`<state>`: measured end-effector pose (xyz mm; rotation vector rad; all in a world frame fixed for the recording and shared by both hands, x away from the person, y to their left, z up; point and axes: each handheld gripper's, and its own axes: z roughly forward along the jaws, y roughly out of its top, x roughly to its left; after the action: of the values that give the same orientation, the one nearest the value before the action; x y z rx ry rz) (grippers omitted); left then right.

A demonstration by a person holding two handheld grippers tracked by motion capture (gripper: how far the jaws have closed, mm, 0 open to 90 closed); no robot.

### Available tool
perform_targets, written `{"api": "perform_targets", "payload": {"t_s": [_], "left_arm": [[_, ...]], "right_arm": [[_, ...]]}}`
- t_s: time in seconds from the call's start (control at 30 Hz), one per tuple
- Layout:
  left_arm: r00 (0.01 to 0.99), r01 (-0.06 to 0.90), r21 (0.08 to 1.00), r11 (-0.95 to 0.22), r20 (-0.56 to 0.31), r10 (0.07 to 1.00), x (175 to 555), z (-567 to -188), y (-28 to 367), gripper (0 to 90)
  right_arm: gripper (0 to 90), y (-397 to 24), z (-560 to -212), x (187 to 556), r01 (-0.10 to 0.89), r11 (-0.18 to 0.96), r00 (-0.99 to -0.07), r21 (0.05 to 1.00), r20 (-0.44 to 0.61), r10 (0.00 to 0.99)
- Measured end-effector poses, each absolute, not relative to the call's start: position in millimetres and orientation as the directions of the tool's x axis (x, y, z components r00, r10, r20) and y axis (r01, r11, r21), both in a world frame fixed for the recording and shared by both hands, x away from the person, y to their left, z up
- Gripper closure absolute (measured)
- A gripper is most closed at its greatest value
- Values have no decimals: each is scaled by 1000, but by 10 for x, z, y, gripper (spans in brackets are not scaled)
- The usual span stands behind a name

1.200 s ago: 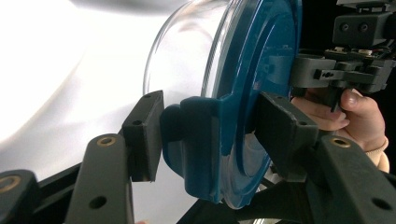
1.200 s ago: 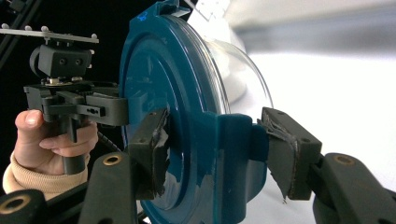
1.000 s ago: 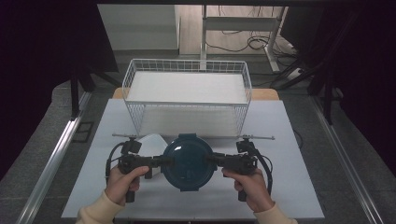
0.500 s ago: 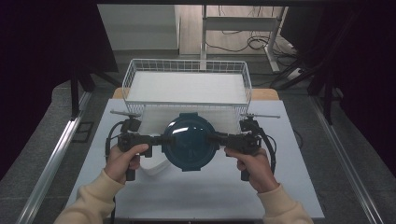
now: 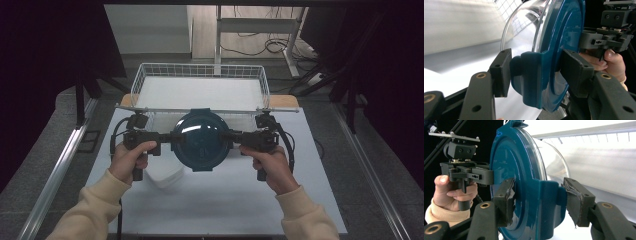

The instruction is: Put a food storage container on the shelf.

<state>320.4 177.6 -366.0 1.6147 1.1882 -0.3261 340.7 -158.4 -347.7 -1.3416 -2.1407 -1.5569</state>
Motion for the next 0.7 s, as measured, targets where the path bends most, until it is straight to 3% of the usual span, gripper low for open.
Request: {"api": "perform_targets", "payload": {"t_s": [0.7], "left_arm": [[504, 789, 613, 48, -689, 522, 3598, -3307, 1870, 440]], "right_arm": [[450, -1510, -3113, 3777, 707, 60, -612, 705, 566, 552]]}}
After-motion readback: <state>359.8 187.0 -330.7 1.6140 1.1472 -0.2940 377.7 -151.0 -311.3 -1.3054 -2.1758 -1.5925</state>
